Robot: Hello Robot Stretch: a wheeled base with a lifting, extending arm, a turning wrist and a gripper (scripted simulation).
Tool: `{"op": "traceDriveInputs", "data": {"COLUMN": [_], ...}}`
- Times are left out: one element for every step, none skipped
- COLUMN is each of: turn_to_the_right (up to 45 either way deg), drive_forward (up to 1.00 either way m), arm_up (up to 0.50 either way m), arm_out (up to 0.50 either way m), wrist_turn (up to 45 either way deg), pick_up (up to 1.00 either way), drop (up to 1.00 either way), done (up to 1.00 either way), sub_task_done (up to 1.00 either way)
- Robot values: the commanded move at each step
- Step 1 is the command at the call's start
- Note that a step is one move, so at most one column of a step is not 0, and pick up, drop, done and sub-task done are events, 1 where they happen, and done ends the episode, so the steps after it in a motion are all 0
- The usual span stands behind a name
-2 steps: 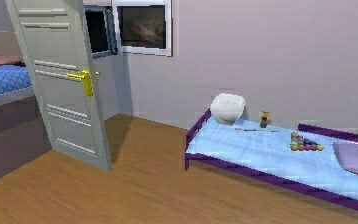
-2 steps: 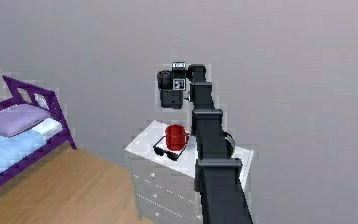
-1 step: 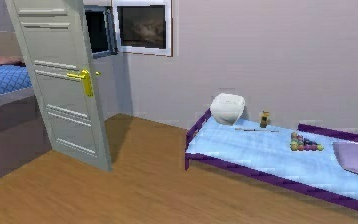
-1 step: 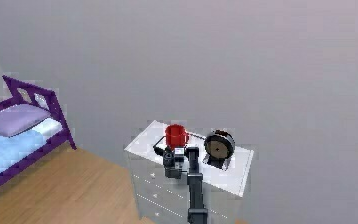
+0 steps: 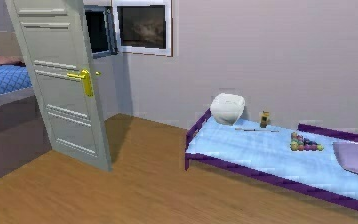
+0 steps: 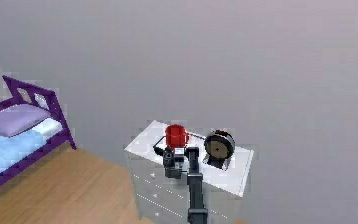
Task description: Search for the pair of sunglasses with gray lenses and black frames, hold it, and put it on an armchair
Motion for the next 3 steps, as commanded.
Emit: {"op": "traceDriveInputs", "data": {"turn_to_the_right": [0.0, 0.0, 0.0], "drive_forward": [0.00, 0.00, 0.00], "arm_up": [0.10, 0.26, 0.00], "arm_out": [0.00, 0.00, 0.00], "wrist_turn": [0.0, 0.0, -45.0], "pick_up": [0.00, 0.00, 0.00], "drop": [0.00, 0.00, 0.00], "done": [0.00, 0.00, 0.00], "sub_task_done": [0.00, 0.00, 0.00]}}
